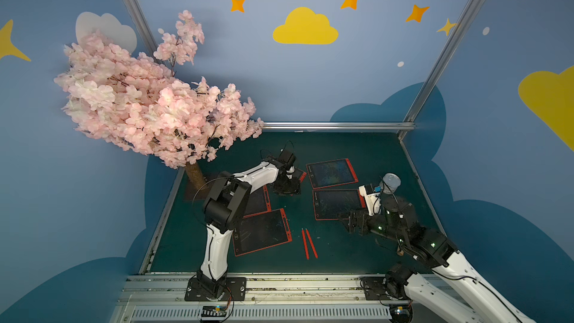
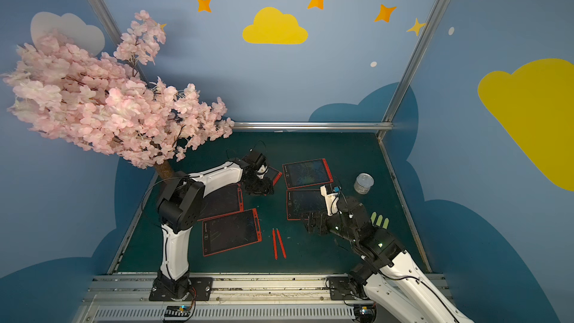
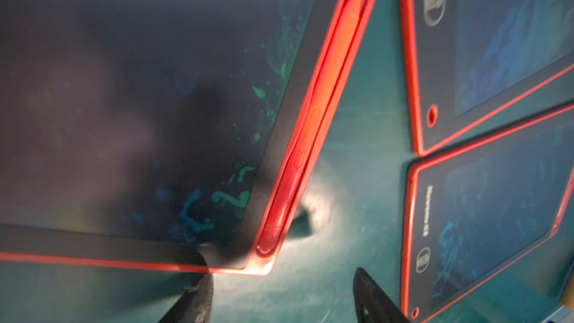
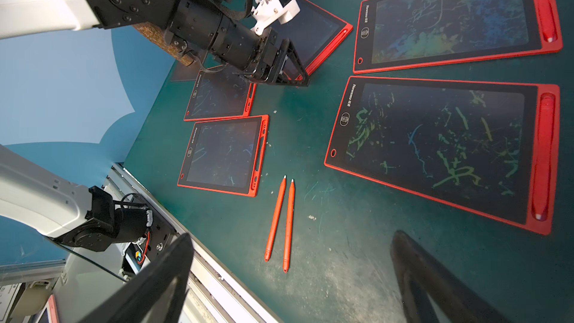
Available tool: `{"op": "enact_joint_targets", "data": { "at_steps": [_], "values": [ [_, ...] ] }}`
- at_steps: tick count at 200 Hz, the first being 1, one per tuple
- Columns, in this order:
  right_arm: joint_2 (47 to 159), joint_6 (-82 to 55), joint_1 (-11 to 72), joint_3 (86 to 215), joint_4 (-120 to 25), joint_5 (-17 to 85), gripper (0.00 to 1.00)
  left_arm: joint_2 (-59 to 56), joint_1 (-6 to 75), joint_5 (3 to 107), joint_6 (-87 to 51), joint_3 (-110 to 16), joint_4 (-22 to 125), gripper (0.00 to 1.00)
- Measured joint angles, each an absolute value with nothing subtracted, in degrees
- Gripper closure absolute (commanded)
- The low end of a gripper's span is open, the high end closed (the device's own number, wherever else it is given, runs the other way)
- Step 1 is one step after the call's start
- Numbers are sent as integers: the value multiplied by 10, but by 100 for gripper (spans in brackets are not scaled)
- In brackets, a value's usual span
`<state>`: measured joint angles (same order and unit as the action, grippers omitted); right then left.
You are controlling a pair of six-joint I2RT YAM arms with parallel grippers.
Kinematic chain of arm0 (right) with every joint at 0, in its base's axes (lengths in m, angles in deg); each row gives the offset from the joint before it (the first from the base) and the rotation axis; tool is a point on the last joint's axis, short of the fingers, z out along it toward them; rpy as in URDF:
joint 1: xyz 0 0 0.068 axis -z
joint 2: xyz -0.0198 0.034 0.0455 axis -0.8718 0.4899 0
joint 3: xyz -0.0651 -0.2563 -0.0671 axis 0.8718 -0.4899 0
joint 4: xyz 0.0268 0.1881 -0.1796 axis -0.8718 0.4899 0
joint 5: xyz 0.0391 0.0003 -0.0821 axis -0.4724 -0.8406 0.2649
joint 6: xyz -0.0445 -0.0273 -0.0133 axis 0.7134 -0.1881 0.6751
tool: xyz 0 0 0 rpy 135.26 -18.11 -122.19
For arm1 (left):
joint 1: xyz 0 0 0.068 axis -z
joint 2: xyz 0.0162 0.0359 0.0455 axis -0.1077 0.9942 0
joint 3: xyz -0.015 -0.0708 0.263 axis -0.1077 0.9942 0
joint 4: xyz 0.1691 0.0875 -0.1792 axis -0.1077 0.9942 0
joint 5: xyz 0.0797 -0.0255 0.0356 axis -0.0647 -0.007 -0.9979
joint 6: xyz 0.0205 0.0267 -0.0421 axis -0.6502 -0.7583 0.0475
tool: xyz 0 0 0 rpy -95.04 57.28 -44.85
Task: Place the stylus back onto the writing tablet
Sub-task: Adjust the writing tablet at the center of the board.
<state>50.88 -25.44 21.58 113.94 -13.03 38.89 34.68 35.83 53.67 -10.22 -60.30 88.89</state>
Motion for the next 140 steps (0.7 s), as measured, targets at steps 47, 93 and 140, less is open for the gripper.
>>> {"op": "enact_joint_targets", "data": {
  "at_steps": [47, 93, 140],
  "values": [
    [511, -257, 216, 1138, -133, 389, 2, 393, 358, 536, -102, -672, 885, 29],
    [512, -259, 216, 1137, -134, 389, 2, 435, 358, 537, -106, -736, 880, 28],
    [526, -263, 216, 1137, -134, 391, 2, 438, 358, 543, -114, -741, 871, 21]
  ]
}}
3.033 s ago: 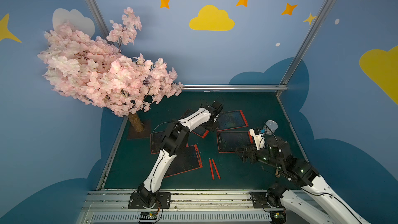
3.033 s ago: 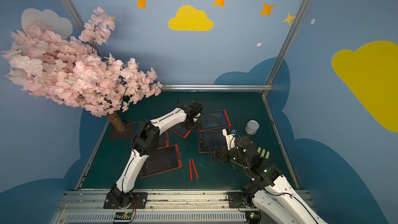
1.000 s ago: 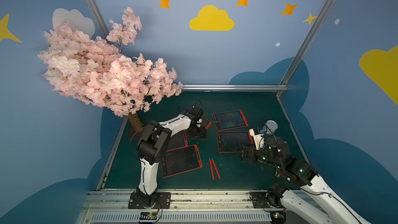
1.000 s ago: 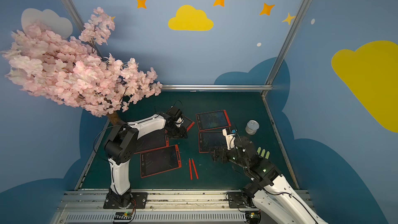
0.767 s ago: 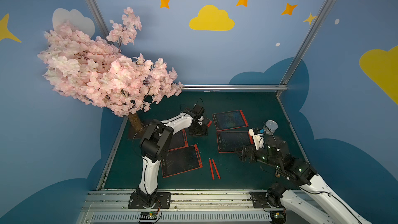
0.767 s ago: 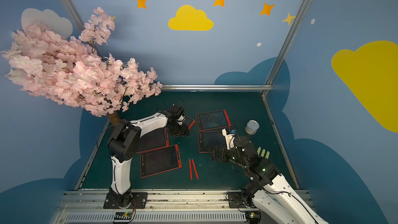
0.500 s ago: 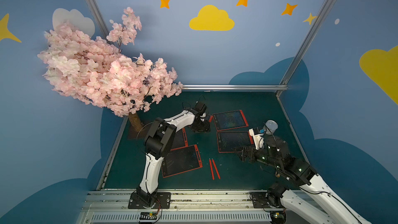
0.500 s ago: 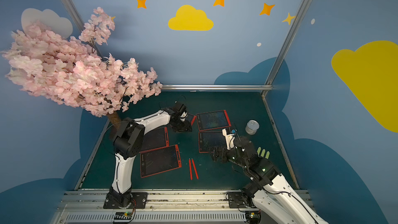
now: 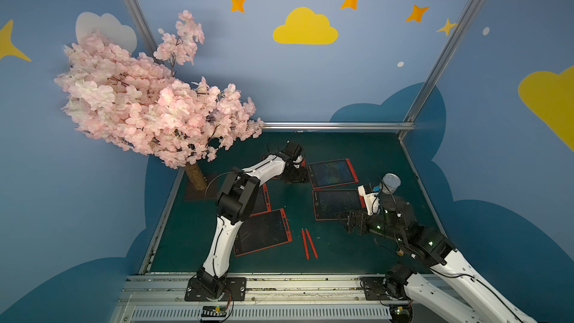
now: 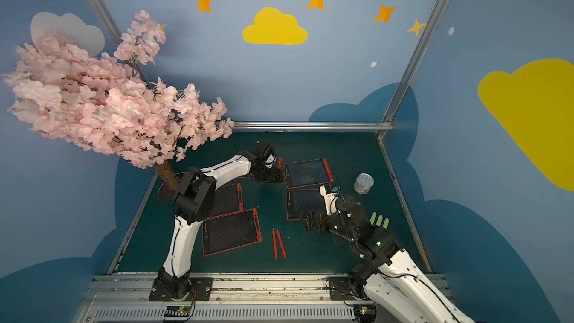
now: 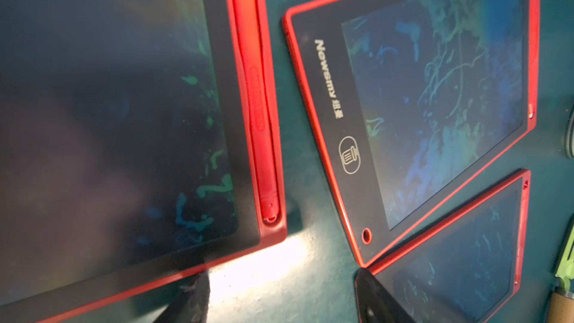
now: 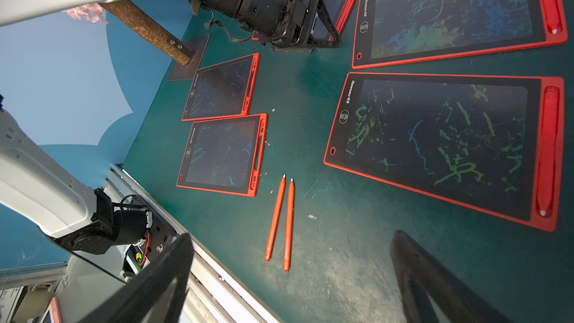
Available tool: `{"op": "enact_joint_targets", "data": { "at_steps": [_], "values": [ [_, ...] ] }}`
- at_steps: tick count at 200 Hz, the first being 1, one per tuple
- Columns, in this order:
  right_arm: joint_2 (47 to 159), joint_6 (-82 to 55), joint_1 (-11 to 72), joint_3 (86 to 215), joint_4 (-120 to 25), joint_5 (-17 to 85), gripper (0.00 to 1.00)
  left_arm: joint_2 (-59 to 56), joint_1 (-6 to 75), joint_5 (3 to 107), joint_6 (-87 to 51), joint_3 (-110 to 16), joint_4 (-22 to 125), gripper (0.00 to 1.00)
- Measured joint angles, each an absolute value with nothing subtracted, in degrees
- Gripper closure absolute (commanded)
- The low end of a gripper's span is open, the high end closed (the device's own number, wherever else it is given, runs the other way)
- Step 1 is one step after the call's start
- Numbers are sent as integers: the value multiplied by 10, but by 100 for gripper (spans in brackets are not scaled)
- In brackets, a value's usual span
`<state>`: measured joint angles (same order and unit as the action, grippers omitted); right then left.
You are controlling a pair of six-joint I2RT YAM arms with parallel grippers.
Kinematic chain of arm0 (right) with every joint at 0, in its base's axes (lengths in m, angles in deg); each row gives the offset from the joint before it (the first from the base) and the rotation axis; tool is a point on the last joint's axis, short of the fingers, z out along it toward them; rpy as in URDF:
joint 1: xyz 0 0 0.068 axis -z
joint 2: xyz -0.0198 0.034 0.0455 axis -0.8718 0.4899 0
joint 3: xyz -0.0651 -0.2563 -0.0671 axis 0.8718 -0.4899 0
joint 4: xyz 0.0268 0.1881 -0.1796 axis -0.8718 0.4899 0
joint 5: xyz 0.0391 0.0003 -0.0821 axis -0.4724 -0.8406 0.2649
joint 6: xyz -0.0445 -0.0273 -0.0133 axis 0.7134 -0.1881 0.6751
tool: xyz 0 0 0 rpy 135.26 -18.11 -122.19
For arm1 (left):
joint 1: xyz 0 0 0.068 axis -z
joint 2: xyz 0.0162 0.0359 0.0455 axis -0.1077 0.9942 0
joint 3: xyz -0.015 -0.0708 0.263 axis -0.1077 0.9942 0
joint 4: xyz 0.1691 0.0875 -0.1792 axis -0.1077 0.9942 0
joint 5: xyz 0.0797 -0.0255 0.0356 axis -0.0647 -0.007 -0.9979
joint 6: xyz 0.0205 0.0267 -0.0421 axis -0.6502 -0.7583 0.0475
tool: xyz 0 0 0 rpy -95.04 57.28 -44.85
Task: Place the stylus back onto the writing tablet
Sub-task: Adjust the writing tablet at the center of the board, then pick up the stylus from the center of the board.
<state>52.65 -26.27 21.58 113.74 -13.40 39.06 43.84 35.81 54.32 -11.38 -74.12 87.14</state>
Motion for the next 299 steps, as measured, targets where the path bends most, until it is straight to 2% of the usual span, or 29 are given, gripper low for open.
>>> {"op": "enact_joint_targets", "data": {
  "at_steps": [24, 38, 113, 179, 220, 272, 299],
  "values": [
    [551, -264, 216, 1137, -134, 397, 2, 401, 358, 548, -114, -692, 859, 10],
    [570, -268, 216, 1137, -134, 401, 2, 361, 358, 550, -113, -649, 855, 1],
    [636, -253, 198, 1141, -156, 406, 2, 51, 358, 558, -114, -406, 835, 1],
    [725, -263, 125, 1164, -161, 422, 7, -189, 358, 675, -133, -188, 745, 1],
    [793, -315, 105, 1189, -159, 430, 20, -287, 357, 697, -136, -146, 693, 1],
    [860, -373, 99, 1245, -113, 408, 41, -304, 357, 736, -144, -142, 651, 1],
    [875, -378, 90, 1244, -118, 389, 48, -315, 357, 752, -144, -132, 634, 1]
  ]
}}
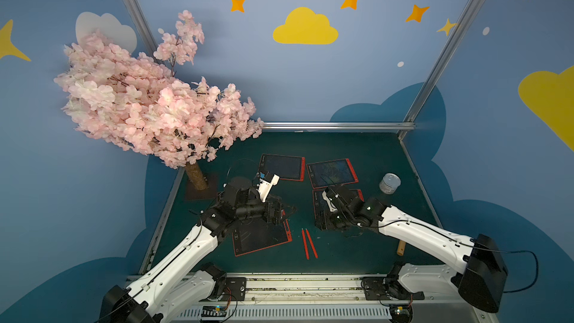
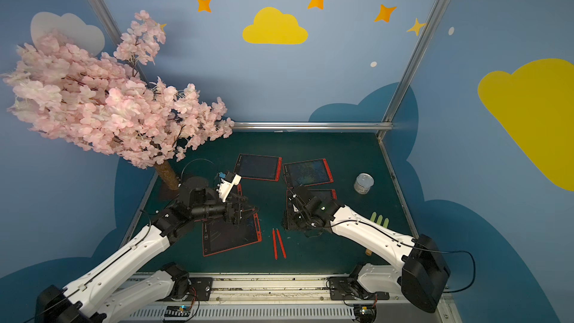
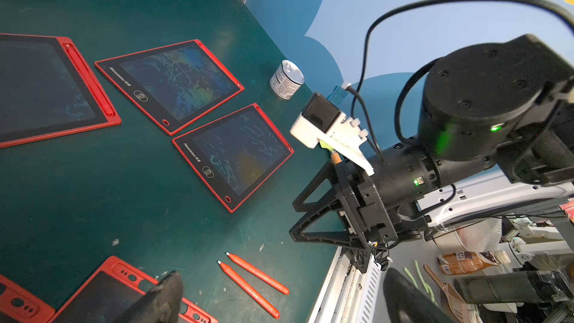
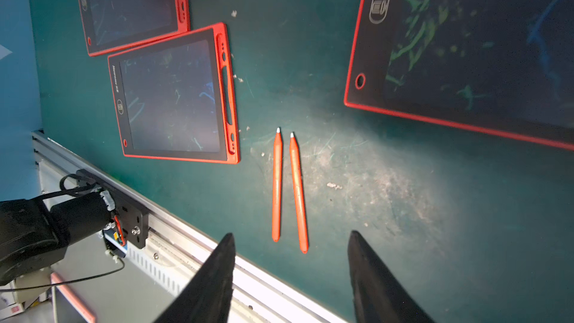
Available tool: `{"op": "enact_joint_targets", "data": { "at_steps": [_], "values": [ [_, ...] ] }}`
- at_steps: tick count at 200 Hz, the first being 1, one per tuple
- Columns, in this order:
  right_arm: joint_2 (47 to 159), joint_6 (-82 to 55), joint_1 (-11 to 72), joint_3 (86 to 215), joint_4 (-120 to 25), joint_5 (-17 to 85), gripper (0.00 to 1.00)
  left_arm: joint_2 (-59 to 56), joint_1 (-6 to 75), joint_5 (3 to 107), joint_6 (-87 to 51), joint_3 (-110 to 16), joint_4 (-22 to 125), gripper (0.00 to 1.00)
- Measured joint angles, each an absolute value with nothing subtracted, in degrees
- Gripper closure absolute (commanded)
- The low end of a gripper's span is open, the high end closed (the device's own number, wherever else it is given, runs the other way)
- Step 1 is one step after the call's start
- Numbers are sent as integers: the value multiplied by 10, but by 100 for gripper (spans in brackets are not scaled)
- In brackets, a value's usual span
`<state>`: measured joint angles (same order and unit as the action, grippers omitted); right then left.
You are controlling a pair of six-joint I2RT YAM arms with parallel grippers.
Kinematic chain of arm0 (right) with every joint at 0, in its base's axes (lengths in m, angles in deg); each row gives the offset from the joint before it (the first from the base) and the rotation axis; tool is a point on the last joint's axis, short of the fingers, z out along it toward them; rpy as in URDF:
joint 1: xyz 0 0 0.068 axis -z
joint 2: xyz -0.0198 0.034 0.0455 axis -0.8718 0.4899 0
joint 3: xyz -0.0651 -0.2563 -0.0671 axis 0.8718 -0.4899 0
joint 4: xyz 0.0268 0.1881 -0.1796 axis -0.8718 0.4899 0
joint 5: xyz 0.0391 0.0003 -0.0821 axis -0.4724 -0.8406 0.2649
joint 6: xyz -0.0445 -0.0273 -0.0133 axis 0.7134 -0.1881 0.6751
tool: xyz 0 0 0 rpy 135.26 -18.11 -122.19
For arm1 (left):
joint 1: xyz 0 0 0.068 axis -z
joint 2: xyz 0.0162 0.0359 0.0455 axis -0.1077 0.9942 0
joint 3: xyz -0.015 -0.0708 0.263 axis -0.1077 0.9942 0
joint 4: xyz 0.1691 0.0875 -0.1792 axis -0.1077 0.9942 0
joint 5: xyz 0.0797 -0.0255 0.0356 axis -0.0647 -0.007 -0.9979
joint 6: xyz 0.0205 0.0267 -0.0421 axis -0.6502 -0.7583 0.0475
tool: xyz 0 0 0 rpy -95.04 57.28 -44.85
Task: Place the stylus back onto the writing tablet
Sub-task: Pick up the stylus from the center of the board.
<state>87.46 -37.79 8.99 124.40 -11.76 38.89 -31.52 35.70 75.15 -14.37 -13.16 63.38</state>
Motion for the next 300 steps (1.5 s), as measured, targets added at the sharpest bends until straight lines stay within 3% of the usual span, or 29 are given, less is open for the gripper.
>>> {"op": "enact_joint_targets", "data": {
  "at_steps": [41, 76, 118, 300],
  "values": [
    [894, -368, 57, 1236, -135, 400, 55, -326, 357, 768, -142, -119, 611, 1],
    [936, -349, 27, 1266, -122, 430, 71, -328, 357, 781, -141, -119, 604, 1],
    [980, -349, 9, 1273, -120, 438, 76, -335, 357, 783, -153, -158, 666, 1],
    [1067, -414, -17, 1254, -139, 441, 83, -376, 357, 811, -191, -184, 713, 1]
  ]
}}
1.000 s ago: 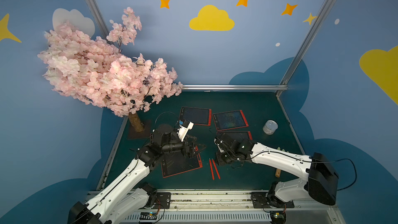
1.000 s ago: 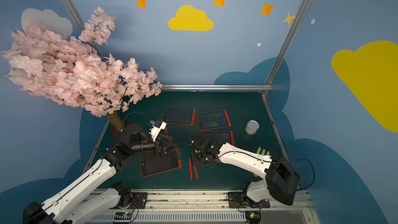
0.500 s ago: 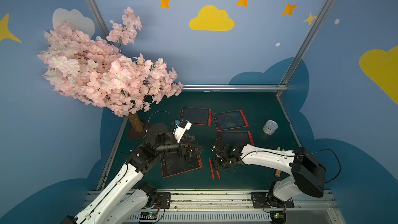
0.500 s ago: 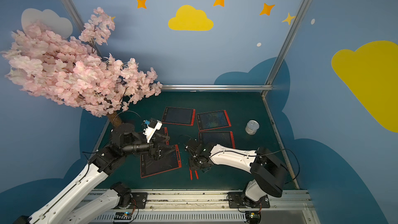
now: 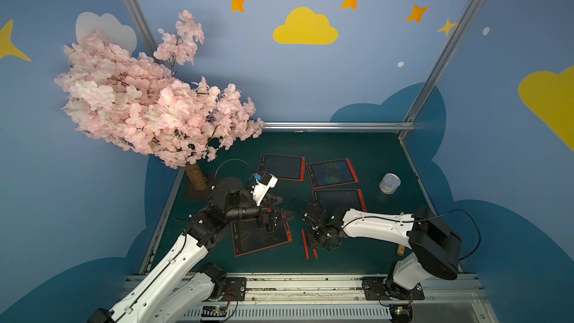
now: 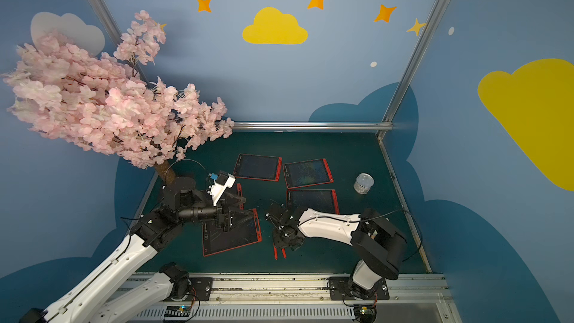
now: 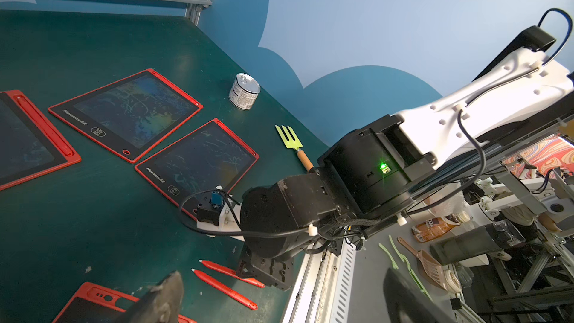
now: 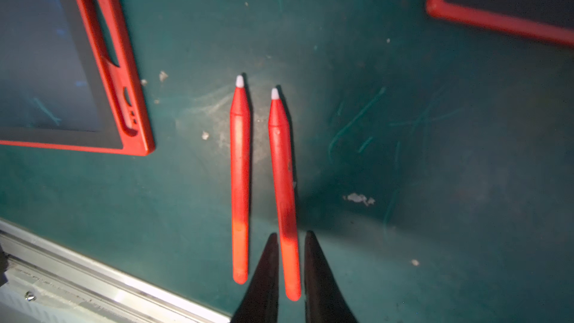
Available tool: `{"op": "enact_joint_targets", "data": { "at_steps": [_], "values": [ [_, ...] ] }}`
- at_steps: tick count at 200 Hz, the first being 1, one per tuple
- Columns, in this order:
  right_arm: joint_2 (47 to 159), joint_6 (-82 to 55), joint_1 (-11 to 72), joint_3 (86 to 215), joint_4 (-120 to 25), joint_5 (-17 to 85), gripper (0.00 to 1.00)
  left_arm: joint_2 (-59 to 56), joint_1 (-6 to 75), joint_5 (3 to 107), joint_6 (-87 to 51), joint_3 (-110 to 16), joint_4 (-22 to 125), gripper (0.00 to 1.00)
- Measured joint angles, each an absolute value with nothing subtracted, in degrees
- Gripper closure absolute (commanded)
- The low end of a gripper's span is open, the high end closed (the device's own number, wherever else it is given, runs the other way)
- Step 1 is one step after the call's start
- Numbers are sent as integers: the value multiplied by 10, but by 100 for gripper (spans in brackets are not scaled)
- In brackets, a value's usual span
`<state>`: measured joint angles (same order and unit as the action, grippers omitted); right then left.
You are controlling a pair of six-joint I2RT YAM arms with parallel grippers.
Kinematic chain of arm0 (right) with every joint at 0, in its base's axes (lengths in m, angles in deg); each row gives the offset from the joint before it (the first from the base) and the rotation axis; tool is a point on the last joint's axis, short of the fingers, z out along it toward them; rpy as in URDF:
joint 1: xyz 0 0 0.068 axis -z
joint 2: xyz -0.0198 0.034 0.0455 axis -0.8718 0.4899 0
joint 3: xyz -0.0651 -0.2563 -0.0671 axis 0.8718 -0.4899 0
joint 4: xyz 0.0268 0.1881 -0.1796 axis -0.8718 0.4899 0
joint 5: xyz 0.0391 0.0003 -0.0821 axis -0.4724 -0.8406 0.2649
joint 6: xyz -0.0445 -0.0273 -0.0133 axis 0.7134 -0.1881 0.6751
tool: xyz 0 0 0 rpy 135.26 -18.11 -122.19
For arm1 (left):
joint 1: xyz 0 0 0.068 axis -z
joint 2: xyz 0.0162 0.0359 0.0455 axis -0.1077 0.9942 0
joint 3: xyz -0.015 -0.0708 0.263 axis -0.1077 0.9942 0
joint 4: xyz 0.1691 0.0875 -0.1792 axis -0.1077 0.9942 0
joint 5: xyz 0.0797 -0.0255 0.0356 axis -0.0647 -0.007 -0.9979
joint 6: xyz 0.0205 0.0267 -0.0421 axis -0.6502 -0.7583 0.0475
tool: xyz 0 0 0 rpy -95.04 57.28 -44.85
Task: Place the stylus back onto the writing tablet
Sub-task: Pick up the stylus from the center of the board.
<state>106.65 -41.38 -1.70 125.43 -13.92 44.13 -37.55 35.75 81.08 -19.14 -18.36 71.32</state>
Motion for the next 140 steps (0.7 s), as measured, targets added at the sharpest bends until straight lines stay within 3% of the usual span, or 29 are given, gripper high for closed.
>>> {"op": "enact_joint_targets", "data": {
  "at_steps": [140],
  "values": [
    [1091, -424, -26, 1265, -130, 440, 86, -381, 358, 831, -183, -179, 698, 1]
  ]
}}
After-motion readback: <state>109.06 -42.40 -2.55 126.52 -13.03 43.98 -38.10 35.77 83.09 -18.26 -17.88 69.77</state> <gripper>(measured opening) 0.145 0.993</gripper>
